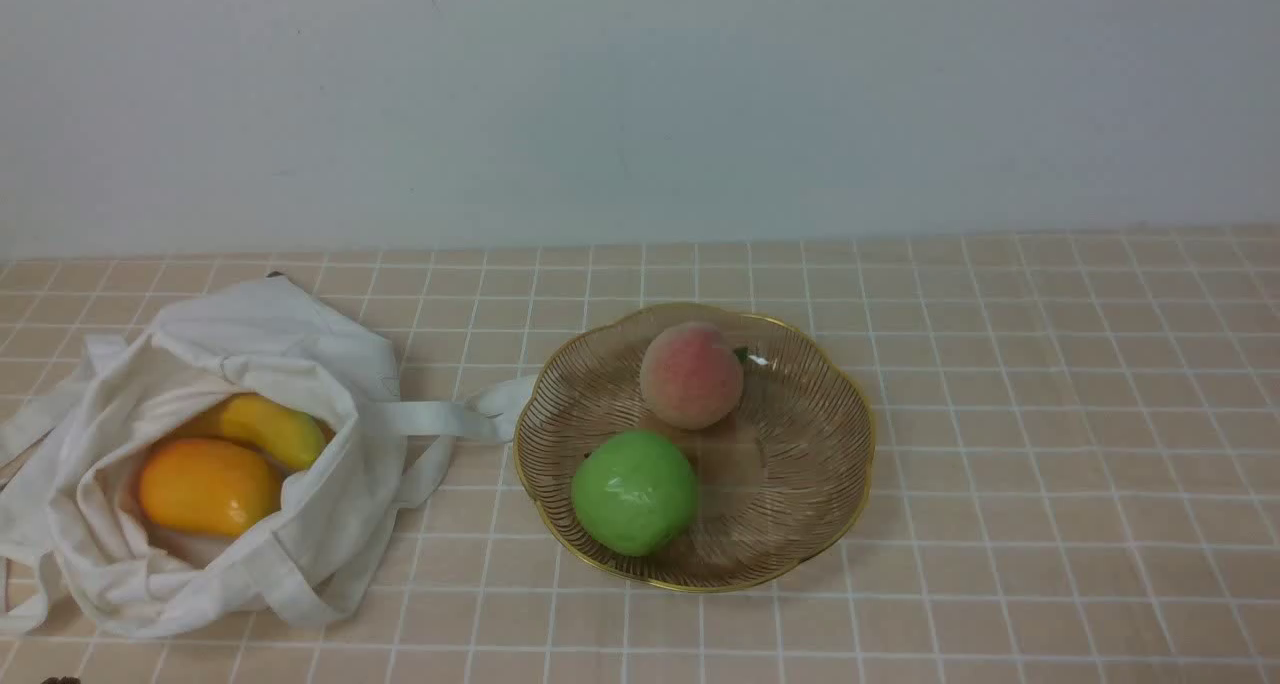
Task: Take the fruit out of the bag on the brown coffee tablecloth and place them on the plate.
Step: 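Reach into the white bag and grasp the banana with the left gripper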
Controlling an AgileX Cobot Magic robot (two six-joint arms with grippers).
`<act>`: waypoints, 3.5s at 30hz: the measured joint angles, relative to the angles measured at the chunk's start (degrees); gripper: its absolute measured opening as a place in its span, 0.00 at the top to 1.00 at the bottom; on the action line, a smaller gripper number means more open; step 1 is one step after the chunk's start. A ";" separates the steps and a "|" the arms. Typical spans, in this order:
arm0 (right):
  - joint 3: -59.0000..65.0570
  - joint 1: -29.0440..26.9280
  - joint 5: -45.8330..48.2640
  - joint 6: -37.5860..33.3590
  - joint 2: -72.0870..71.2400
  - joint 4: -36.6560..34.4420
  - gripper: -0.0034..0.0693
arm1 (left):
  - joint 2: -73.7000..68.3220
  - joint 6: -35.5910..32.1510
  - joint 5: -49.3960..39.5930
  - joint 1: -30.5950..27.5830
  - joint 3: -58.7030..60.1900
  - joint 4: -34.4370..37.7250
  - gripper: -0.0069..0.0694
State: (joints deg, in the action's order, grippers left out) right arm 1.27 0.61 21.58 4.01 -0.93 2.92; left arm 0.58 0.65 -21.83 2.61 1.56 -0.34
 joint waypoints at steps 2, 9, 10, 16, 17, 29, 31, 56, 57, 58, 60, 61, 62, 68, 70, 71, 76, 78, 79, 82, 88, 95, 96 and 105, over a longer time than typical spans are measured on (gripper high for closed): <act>0.00 0.00 0.00 0.00 0.00 0.00 0.98 | 0.00 0.00 0.00 0.00 0.00 0.00 0.92; 0.00 0.00 0.00 0.00 0.00 0.00 0.98 | 0.00 -0.06 0.00 0.00 0.00 0.00 0.92; 0.00 0.00 0.00 0.00 0.00 0.00 0.98 | 0.00 -0.06 0.00 0.00 0.00 0.00 0.92; 0.00 0.00 0.00 0.00 0.00 0.00 0.98 | 0.00 -0.06 0.00 0.00 0.00 0.00 0.92; 0.00 0.00 0.00 0.00 0.00 0.00 0.98 | 0.00 -0.06 0.00 0.00 0.00 0.00 0.92; 0.00 0.00 0.00 0.00 0.00 0.00 0.98 | 0.00 5.20 11.66 0.00 0.07 8.96 0.92; 0.00 0.00 0.00 0.00 0.00 0.00 0.98 | 0.00 6.74 16.37 0.00 0.07 12.60 0.92; 0.00 0.00 0.00 0.00 0.00 0.00 0.98 | -69.22 -29.52 -31.66 0.00 -48.40 6.80 0.92; 0.00 0.00 0.00 0.00 0.00 0.00 0.98 | -71.74 -30.06 -30.47 0.00 -49.31 6.64 0.92; 0.00 0.00 0.00 0.00 0.00 0.00 0.98 | -74.64 -30.49 -28.99 0.00 -50.47 6.02 0.92; 0.00 0.00 0.00 0.00 0.00 0.00 0.98 | -78.83 -31.25 -27.17 0.00 -52.32 4.21 0.92; 0.00 0.00 0.00 0.00 0.00 0.00 0.98 | -82.12 -31.54 -26.42 0.00 -53.78 2.53 0.92; 0.00 0.00 0.00 0.00 0.00 0.00 0.98 | -83.88 -31.77 -26.22 0.00 -54.98 1.49 0.92; 0.00 0.00 0.00 0.00 0.00 0.00 0.98 | -92.50 -33.96 -25.78 0.22 -61.55 2.37 0.91; 0.00 0.00 0.00 0.00 0.00 0.00 0.98 | -93.63 -35.06 -25.73 0.35 -63.20 3.29 0.89; 0.00 0.00 0.00 0.00 0.00 0.00 0.98 | -93.76 -35.66 -25.73 0.41 -63.78 4.04 0.87; 0.00 0.00 0.00 0.00 0.00 0.00 0.98 | -94.00 -41.33 -25.17 0.46 -64.94 5.42 0.66; 0.00 0.00 0.00 0.00 0.00 0.00 0.98 | -94.57 -44.86 -24.81 0.46 -64.95 5.36 0.52; 0.00 0.00 0.00 0.00 0.00 0.00 0.98 | -95.03 -47.11 -24.65 0.54 -65.00 5.22 0.43; 0.00 0.00 0.00 0.00 0.00 0.00 0.98 | -96.09 -52.23 -23.56 0.83 -65.07 4.42 0.24; 0.00 0.00 0.00 0.00 0.00 0.00 0.98 | -99.53 -58.15 -19.73 1.49 -65.12 -2.00 0.08; 0.00 0.00 0.00 0.00 0.00 0.00 0.98 | -101.84 -58.15 -16.91 1.49 -65.12 -5.48 0.33; 0.00 0.00 0.00 0.00 0.00 0.00 0.98 | -101.89 -58.15 -16.91 1.49 -65.12 -5.15 0.38; 0.00 0.00 0.00 0.00 0.00 0.00 0.98 | -101.41 -58.15 -19.11 1.49 -65.12 2.49 0.90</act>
State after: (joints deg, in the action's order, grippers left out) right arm 1.27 0.61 21.58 4.01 -0.93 2.92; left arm -100.83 -57.50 -40.94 4.10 -63.56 2.15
